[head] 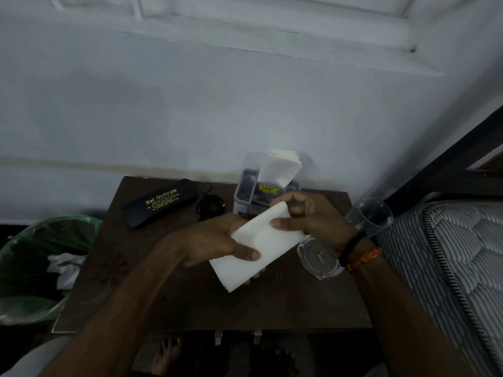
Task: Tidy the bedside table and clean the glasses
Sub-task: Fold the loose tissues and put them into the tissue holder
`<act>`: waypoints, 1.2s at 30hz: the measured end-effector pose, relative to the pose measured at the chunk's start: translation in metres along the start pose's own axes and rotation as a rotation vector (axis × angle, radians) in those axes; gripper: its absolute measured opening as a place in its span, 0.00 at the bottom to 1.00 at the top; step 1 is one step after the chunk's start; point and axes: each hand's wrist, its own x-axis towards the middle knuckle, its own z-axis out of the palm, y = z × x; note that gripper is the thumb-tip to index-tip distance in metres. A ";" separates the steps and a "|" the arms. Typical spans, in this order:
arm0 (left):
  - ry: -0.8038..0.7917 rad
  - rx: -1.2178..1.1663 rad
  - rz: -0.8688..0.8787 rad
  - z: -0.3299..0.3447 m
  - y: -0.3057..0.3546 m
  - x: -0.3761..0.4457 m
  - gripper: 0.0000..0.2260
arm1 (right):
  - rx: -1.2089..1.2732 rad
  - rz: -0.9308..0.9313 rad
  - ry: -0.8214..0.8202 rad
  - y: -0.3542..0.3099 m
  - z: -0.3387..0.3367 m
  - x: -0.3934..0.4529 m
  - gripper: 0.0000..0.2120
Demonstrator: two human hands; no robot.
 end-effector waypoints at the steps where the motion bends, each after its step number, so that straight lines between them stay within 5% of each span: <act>1: 0.014 -0.032 0.007 -0.002 0.000 0.000 0.16 | 0.033 -0.002 0.067 0.000 -0.003 0.000 0.14; 5: 0.099 -0.153 0.075 -0.003 0.002 0.002 0.15 | 0.237 -0.074 0.406 -0.005 -0.010 0.000 0.09; 7: 0.160 -0.204 0.120 -0.002 0.005 0.003 0.14 | 0.334 -0.032 0.469 -0.009 -0.009 -0.002 0.17; 10: 0.261 -0.276 0.199 0.001 0.008 0.009 0.14 | 0.360 0.134 0.269 -0.011 0.001 -0.004 0.25; 13: 0.304 -0.334 0.253 0.004 0.009 0.016 0.15 | 0.355 0.154 0.118 -0.007 0.018 -0.003 0.19; 22: 0.447 -0.291 0.212 0.006 0.005 0.035 0.15 | 0.192 -0.011 0.316 -0.004 0.014 0.009 0.12; 26: 0.473 -0.314 0.263 0.007 0.008 0.041 0.15 | 0.142 0.040 0.234 -0.005 0.012 0.010 0.16; 30: 0.524 -0.239 0.312 0.005 0.011 0.051 0.14 | 0.107 -0.011 0.311 -0.002 0.011 0.015 0.14; 36: 0.908 0.354 0.482 -0.008 0.019 0.063 0.05 | -0.139 -0.221 0.547 -0.006 0.007 0.022 0.12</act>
